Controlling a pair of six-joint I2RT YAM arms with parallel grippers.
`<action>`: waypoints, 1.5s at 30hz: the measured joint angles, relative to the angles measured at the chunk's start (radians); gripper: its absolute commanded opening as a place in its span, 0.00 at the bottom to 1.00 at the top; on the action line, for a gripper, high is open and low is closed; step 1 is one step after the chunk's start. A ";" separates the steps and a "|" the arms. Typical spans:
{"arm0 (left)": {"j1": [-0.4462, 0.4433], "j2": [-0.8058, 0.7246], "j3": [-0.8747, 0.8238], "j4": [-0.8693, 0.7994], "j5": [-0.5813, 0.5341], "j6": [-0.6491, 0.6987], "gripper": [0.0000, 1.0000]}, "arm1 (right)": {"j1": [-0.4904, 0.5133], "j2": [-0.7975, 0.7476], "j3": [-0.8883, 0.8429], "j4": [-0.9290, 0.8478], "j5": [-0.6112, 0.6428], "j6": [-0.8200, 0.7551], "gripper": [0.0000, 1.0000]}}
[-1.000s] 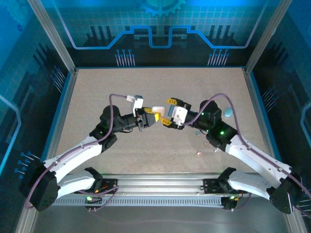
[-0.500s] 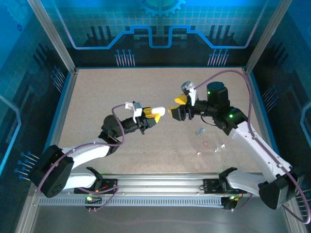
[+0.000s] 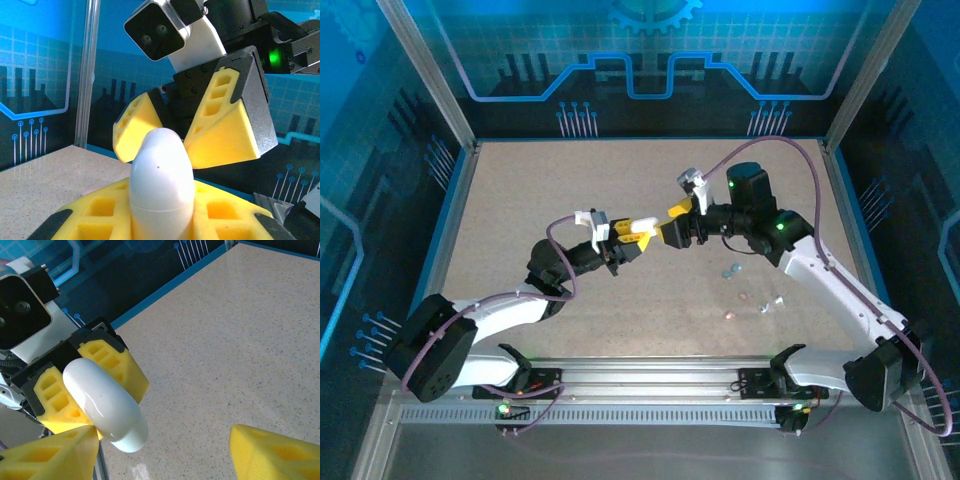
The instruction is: Insert the wireless bluetooth earbuds into the charging case
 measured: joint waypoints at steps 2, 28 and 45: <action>0.000 0.002 0.000 0.000 -0.001 -0.003 0.11 | 0.000 0.006 0.005 -0.003 0.002 0.007 0.69; -0.006 0.003 0.000 -0.012 0.020 -0.006 0.11 | 0.005 0.027 0.050 0.014 0.049 0.060 0.74; -0.008 -0.052 -0.042 -0.016 -0.004 0.053 0.11 | -0.121 -0.282 -0.021 -0.050 0.428 0.223 0.56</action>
